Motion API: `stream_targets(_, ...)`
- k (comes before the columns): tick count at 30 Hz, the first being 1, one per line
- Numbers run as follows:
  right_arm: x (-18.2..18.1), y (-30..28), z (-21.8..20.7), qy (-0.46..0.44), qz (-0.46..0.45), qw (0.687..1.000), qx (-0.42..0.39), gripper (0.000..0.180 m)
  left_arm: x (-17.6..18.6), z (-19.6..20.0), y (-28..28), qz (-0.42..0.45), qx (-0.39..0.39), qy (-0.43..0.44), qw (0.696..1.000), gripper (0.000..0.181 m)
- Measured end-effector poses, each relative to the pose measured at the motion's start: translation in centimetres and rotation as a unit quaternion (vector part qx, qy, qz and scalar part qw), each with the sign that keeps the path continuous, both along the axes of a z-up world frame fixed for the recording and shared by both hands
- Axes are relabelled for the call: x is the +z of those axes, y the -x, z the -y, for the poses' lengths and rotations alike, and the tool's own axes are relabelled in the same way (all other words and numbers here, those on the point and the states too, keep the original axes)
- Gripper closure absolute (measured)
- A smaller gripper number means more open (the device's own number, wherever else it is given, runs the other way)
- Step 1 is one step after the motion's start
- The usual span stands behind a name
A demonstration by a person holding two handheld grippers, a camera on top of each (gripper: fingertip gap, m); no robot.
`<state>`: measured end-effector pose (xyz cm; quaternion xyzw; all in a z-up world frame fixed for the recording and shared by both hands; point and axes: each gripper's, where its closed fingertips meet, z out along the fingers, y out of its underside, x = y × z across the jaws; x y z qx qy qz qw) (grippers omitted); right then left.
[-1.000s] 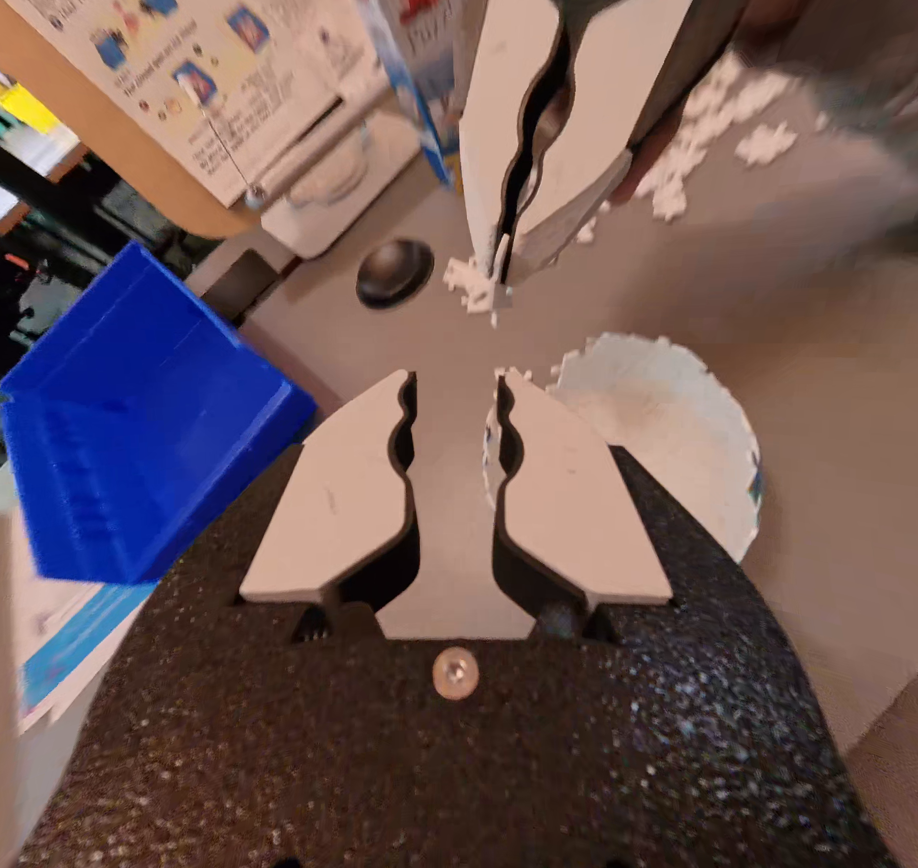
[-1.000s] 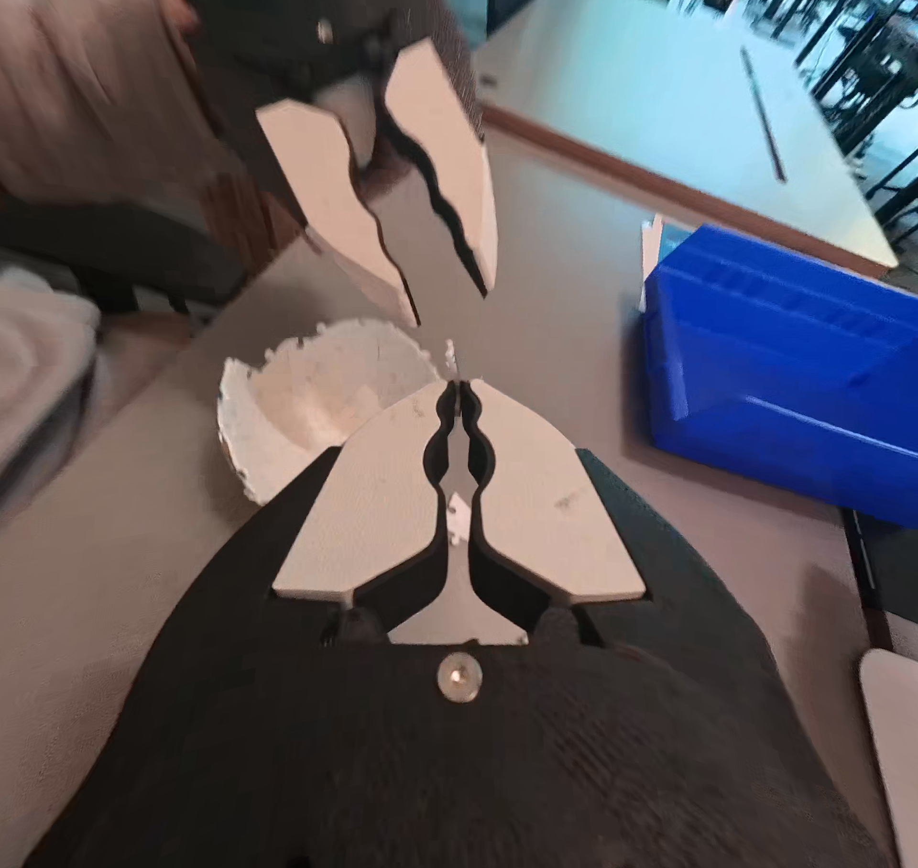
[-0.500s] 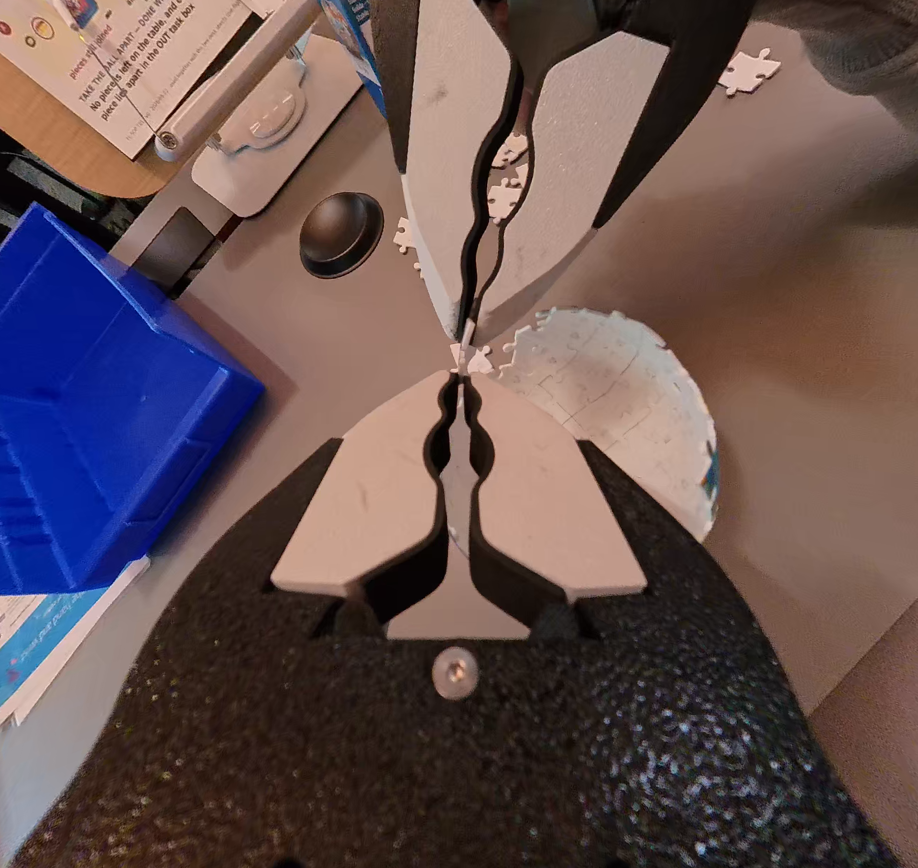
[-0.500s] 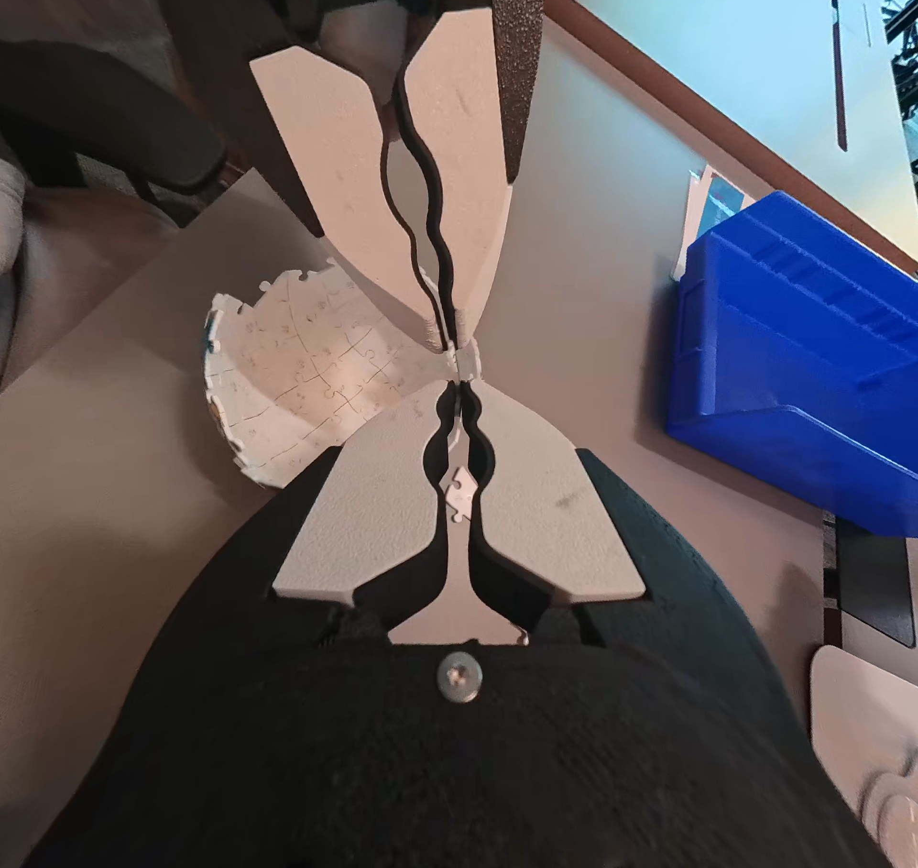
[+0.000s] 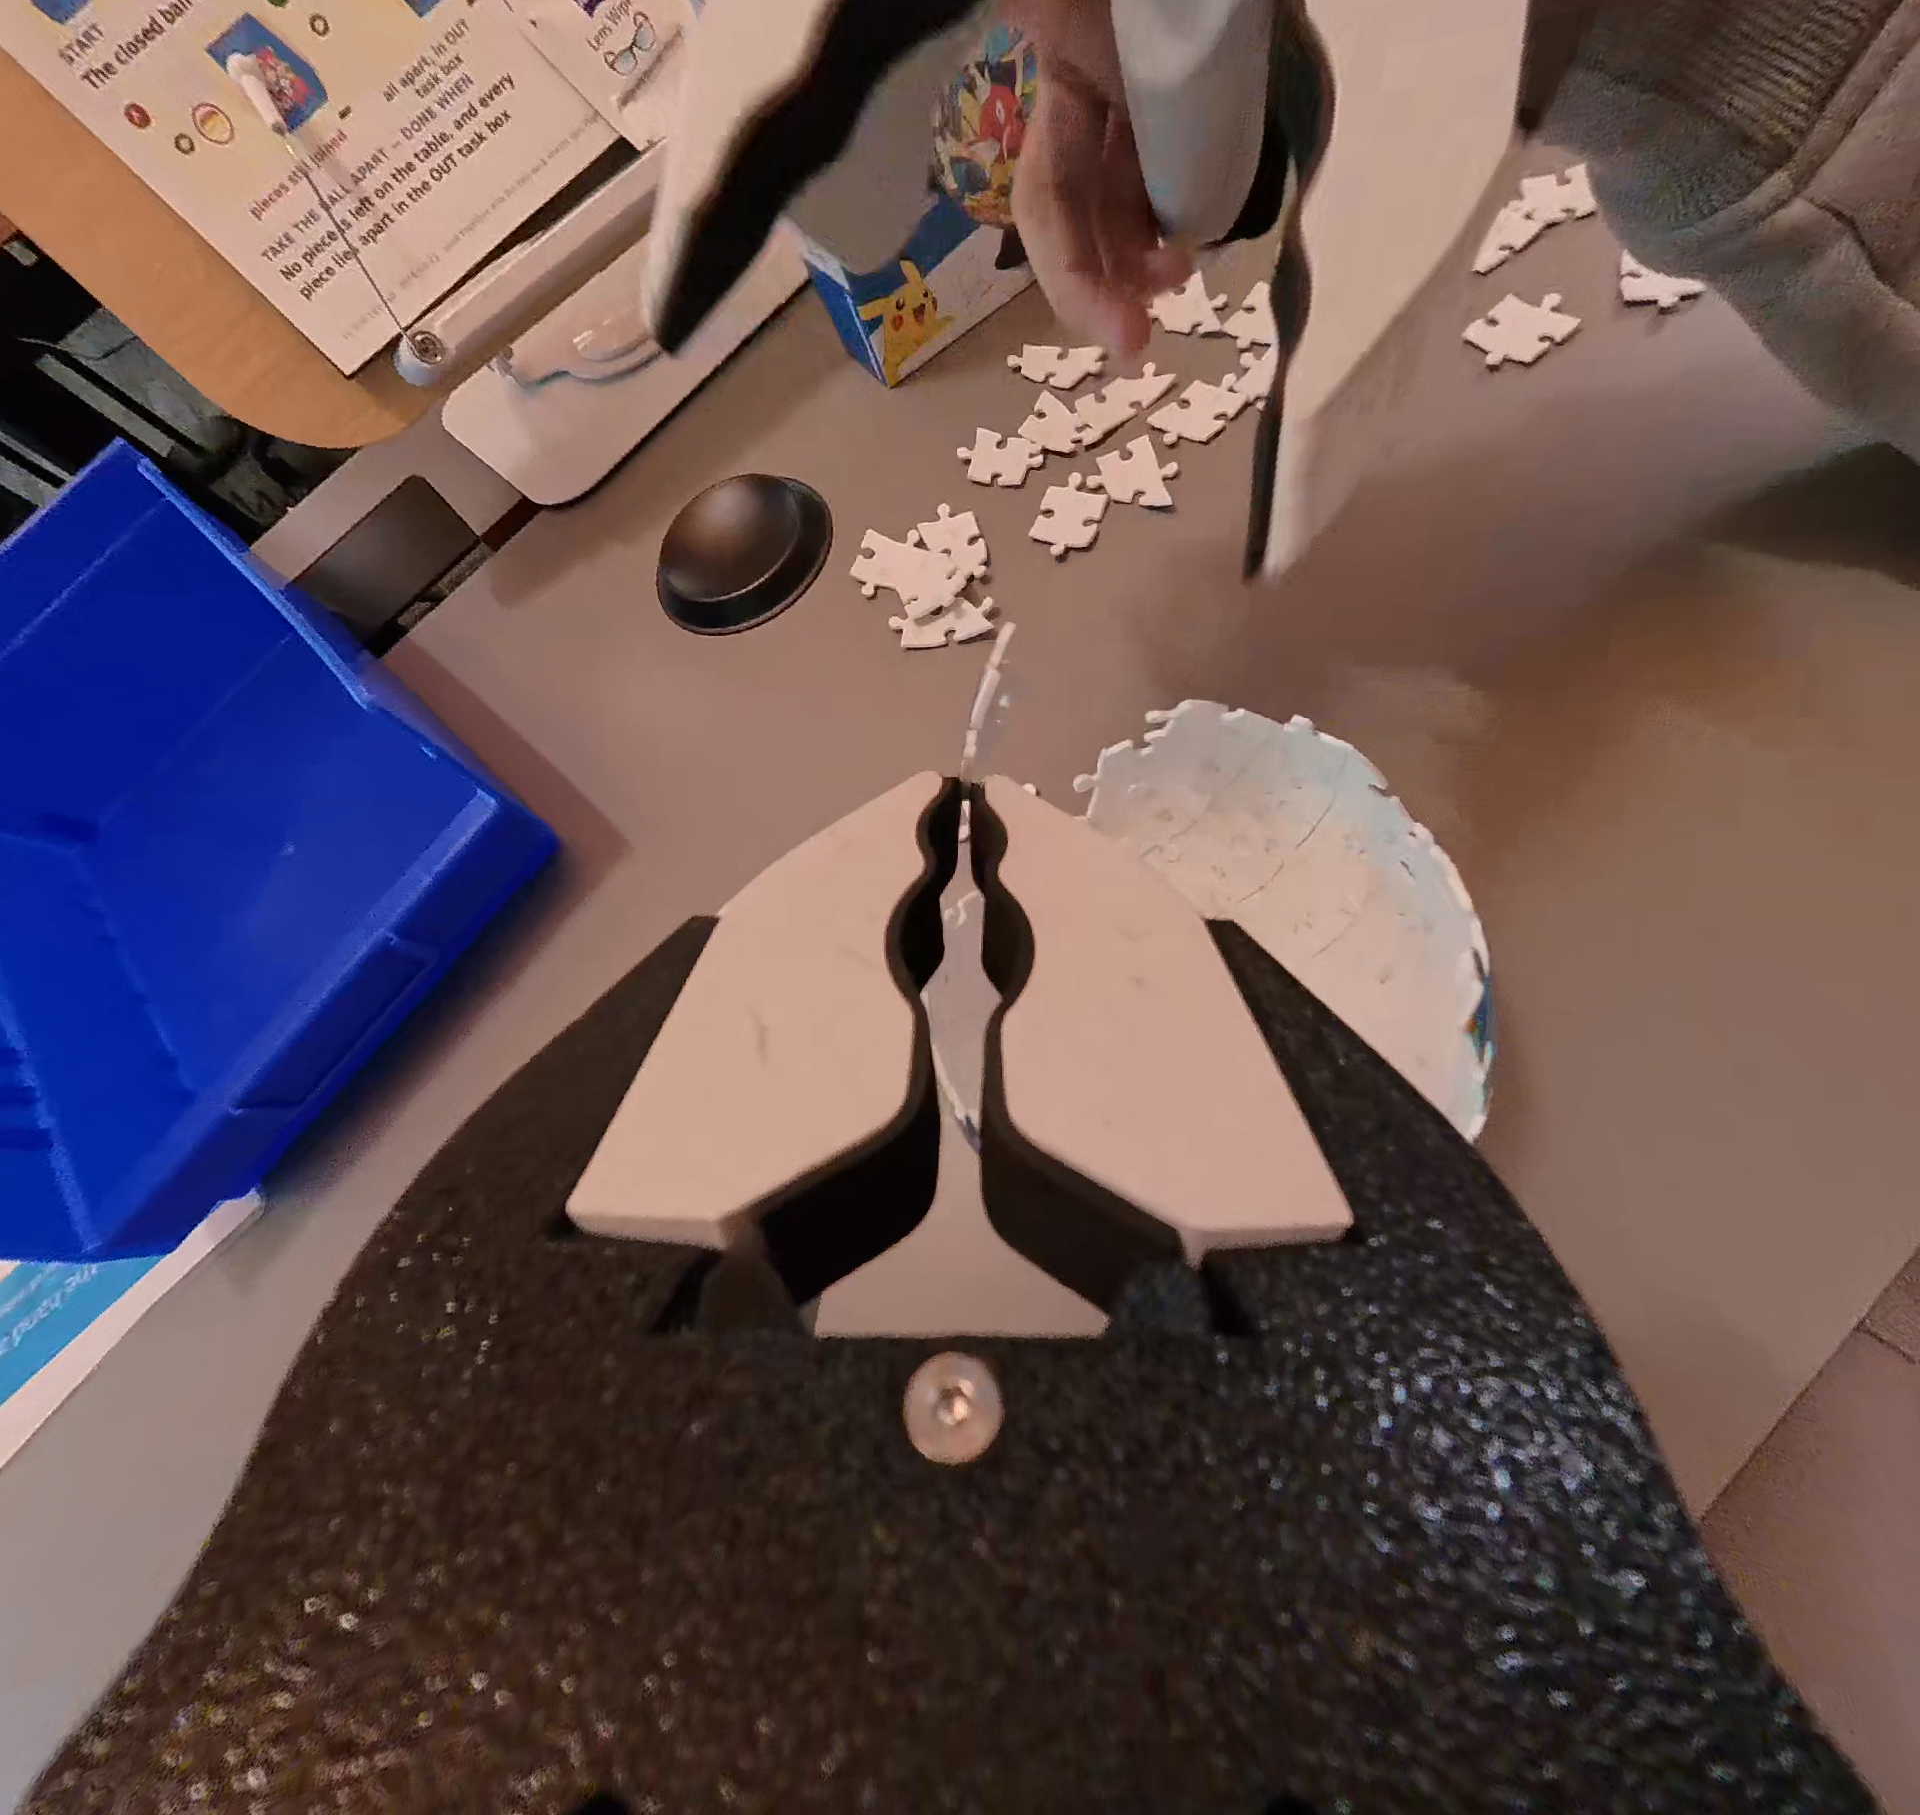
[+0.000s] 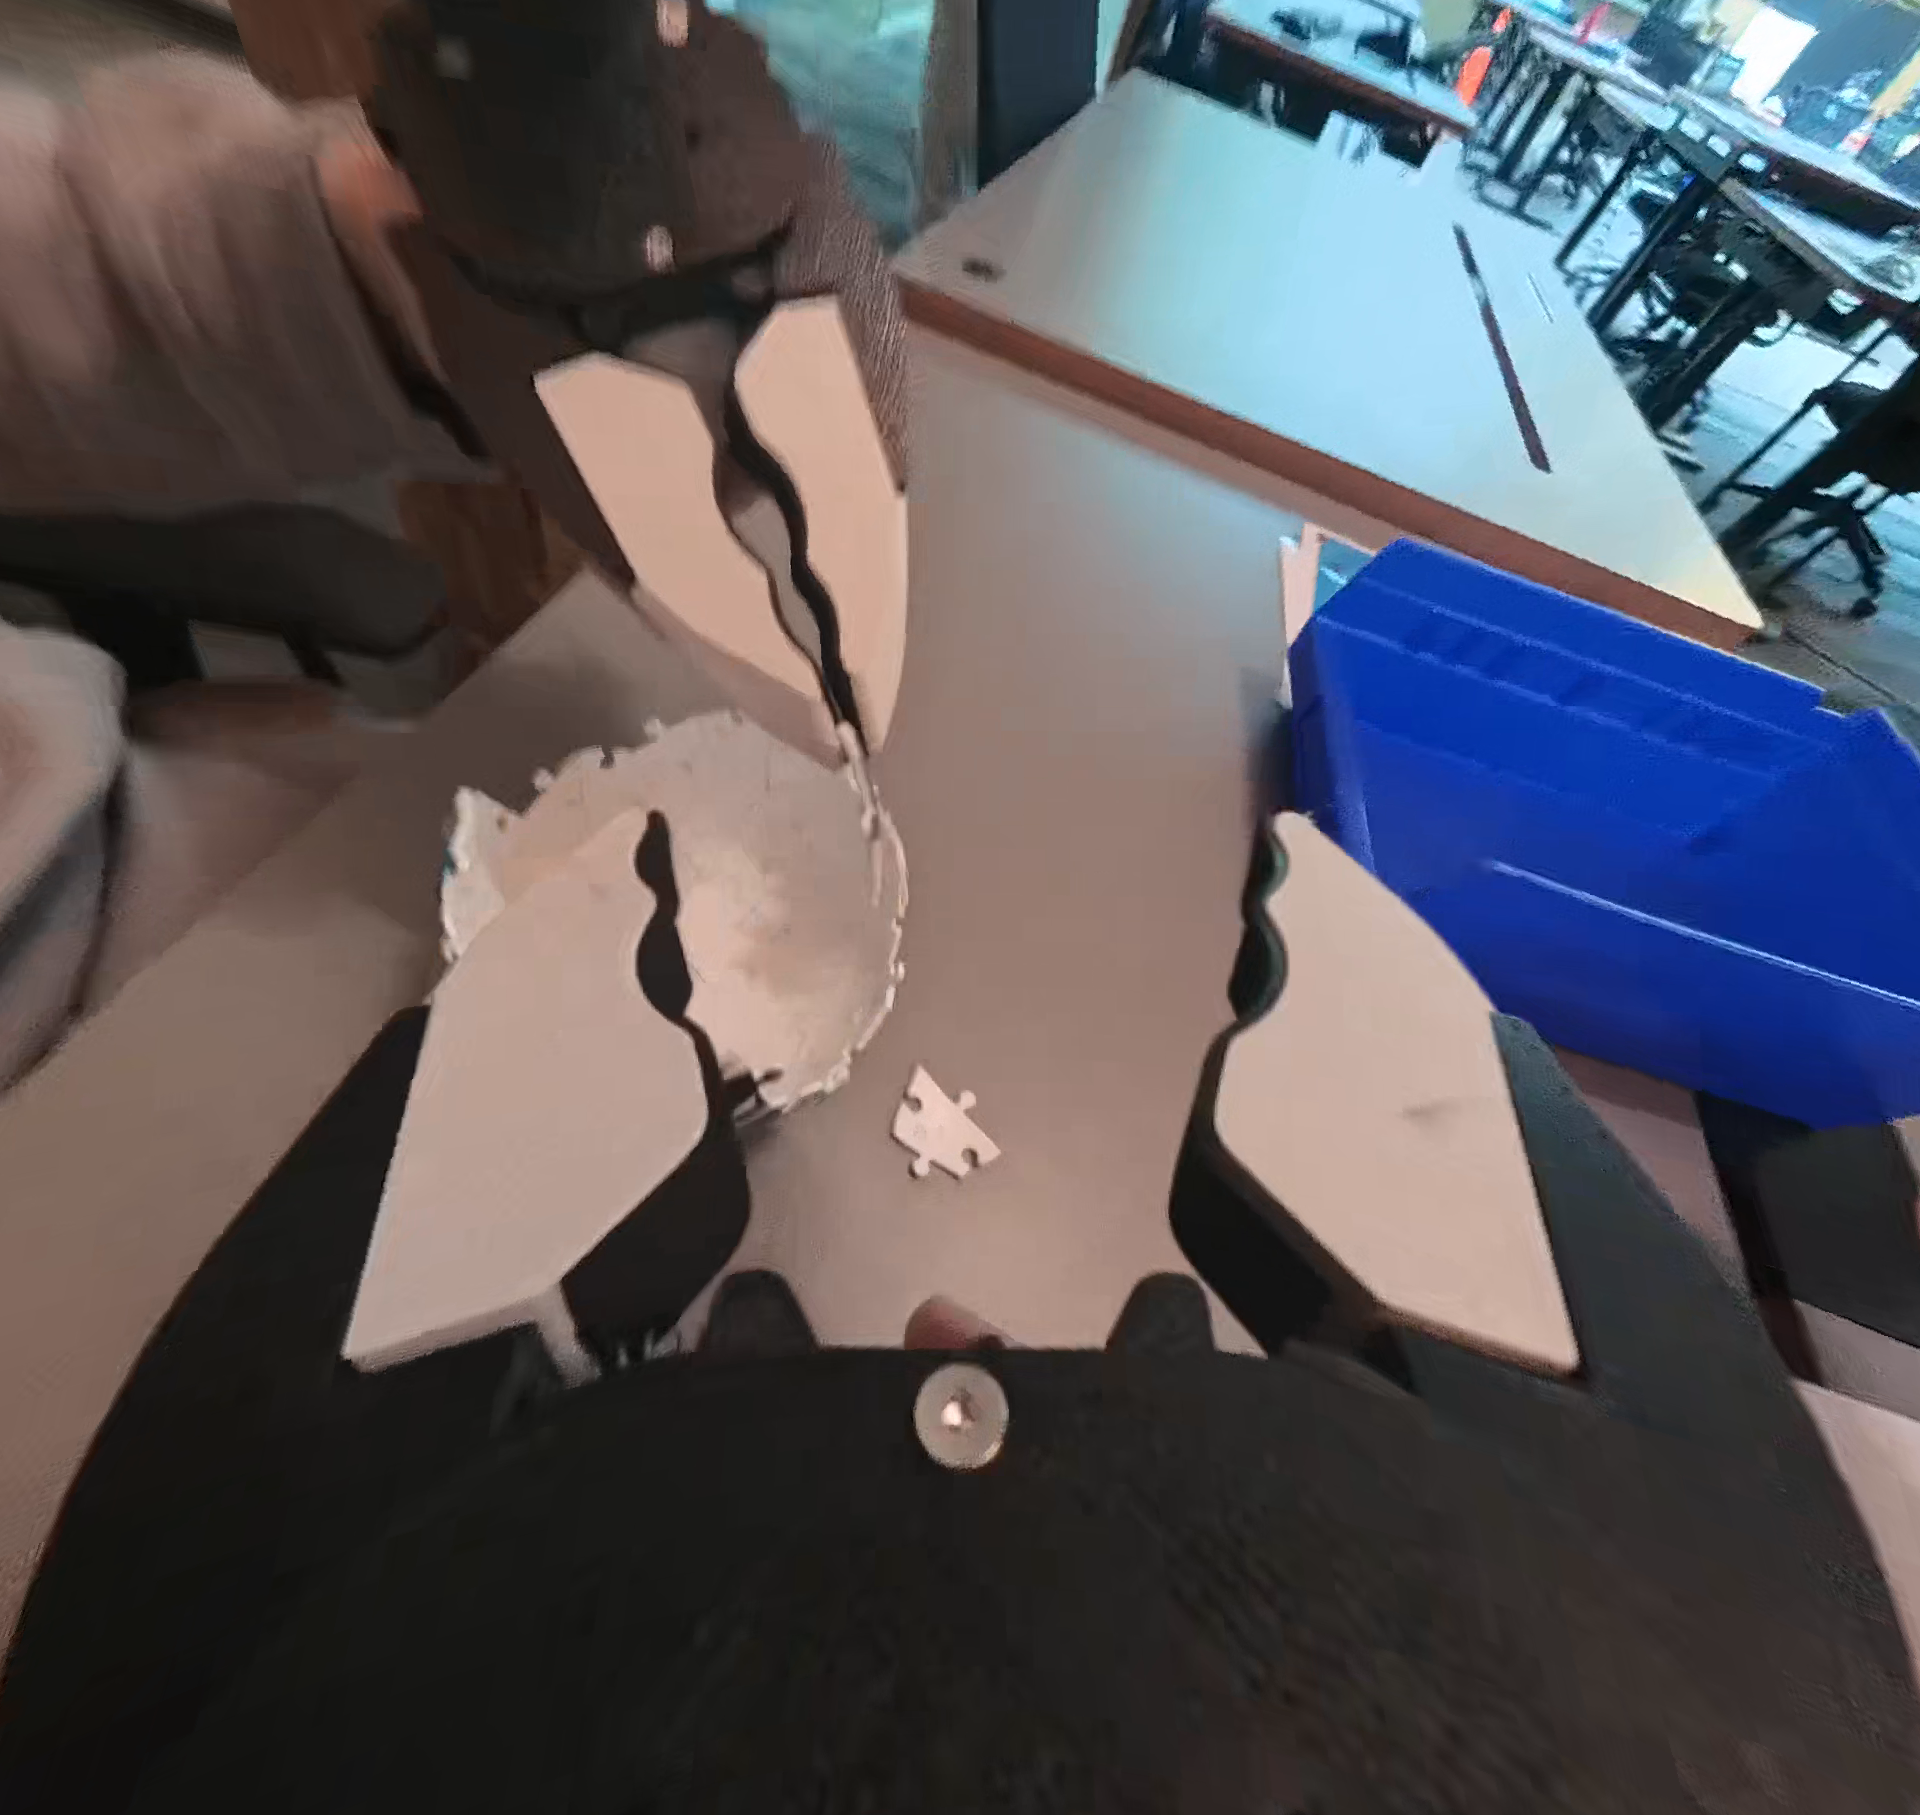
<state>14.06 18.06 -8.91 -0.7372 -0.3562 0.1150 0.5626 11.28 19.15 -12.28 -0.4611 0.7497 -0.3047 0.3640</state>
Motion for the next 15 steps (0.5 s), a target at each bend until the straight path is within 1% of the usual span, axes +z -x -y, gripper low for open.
stream_targets(2, 1.6, 0.1, 0.0, 0.003, -0.053, 0.998, 0.027, 0.077, 0.1, 0.0, -0.1, 0.009, -0.001, 0.004, 1.000, 0.180)
stream_targets(3, 1.8, 0.3, 0.0, 0.009, -0.059, 0.997, 0.047, 0.078, 0.1, -0.1, -0.1, 0.013, 0.001, 0.006, 1.000, 0.180)
stream_targets(6, 0.4, 0.9, -0.6, 0.009, -0.008, 0.995, 0.094, 0.095, 0.0, -0.4, -0.2, 0.024, 0.014, 0.013, 1.000, 0.179)
stream_targets(7, 0.0, 1.2, -0.8, -0.001, 0.000, 0.994, 0.106, 0.108, 0.0, -0.5, -0.2, 0.030, 0.018, 0.016, 0.999, 0.179)
stream_targets(8, -0.3, 1.3, -1.3, -0.003, 0.006, 0.994, 0.106, 0.128, 0.1, -0.6, -0.2, 0.040, 0.020, 0.016, 0.999, 0.180)
stream_targets(11, -1.4, 2.0, -1.7, 0.012, 0.006, 0.993, 0.119, 0.146, -0.2, -1.0, 0.1, 0.049, 0.038, 0.002, 0.998, 0.180)
stream_targets(13, -2.1, 2.3, -1.5, 0.008, 0.025, 0.992, 0.125, 0.144, -0.6, -1.2, 0.4, 0.043, 0.047, -0.017, 0.998, 0.180)
stream_targets(15, -3.0, 2.3, -1.6, 0.012, 0.053, 0.992, 0.117, 0.152, -1.0, -1.2, 0.6, 0.036, 0.055, -0.036, 0.997, 0.180)
